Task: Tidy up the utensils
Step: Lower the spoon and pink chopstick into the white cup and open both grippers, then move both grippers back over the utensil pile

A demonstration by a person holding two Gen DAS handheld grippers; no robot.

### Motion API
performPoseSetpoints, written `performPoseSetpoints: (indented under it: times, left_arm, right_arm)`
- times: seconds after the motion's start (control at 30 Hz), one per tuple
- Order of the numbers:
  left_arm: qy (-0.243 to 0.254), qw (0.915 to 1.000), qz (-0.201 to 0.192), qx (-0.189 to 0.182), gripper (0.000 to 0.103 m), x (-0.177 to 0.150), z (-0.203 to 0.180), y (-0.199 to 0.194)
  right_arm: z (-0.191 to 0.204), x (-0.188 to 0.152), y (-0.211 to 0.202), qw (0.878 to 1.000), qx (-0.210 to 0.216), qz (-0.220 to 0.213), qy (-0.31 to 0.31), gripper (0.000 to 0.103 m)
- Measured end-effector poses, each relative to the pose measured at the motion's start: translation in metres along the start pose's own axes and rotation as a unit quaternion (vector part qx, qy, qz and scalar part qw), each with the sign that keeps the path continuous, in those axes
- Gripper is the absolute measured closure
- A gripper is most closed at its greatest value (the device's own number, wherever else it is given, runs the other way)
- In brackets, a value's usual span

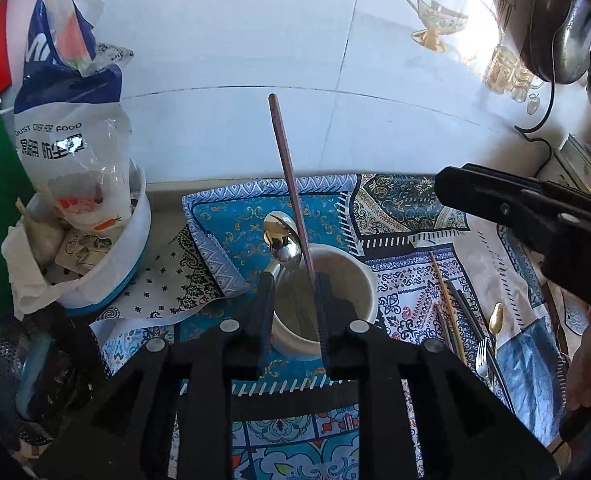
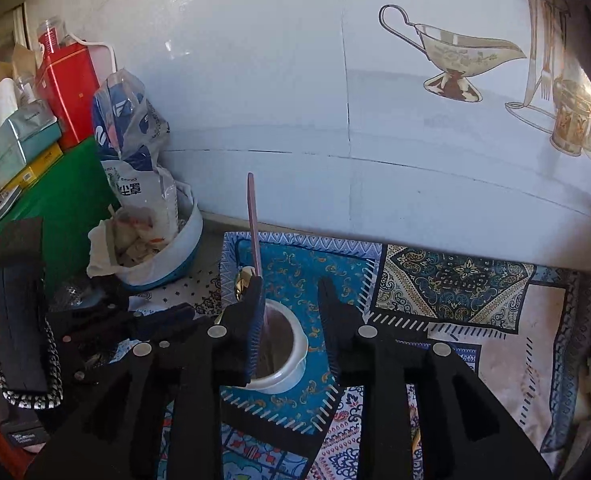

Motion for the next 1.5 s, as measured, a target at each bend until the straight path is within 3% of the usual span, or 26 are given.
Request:
performPoseSetpoints:
  times: [0.23,0.63,0.93,1.13,1.37,1.5]
  left_arm:
    - [-0.005,0.9998,-0.015,0.016,0.068,-0.002,-0.012,-0.037]
    - [-0.012,0.9999,-0.011,0.002,0.058,-0.013,-0.068,-0.057]
    - [0.011,0.9988,0.043,-0.023,0.057,-0.033,-0.129,-0.015]
    - [0.031,0.9949,0.095,-0.018,0.057,-0.058,-0.155,0.032]
    - [0.052,0.9848,0.166,-0.006,0.057,-0.093,-0.17,0.08]
    - [0.078,0.9805,0.18,0.011,0.057,-0.102,-0.174,0.094]
  right_arm:
    - [-0.006,-0.009,-0.036,1.0,0.001,-0.011,-0.011,0.074]
    - [-0.051,-0.055,-0.083,1.0,-0.017,0.009,0.015,0.074]
    - [-0.11,-0.107,-0.091,0.995,-0.057,0.057,0.064,0.074]
    - [-0.143,-0.141,-0.081,0.988,-0.07,0.099,0.099,0.074]
    - [-0.162,-0.182,-0.058,0.978,-0.053,0.155,0.131,0.074]
    - [-0.162,-0.199,-0.041,0.972,-0.03,0.186,0.138,0.074]
Point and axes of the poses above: each gripper's, at about its wrist camera, not at the fingertips, and y roughly the way its jaws point, z to its left, x to its top, the point moved 1 cm from there along y, roughly the way its jaws point, and after that the axes turned 5 degrees about -y, right-handed, at the moved point
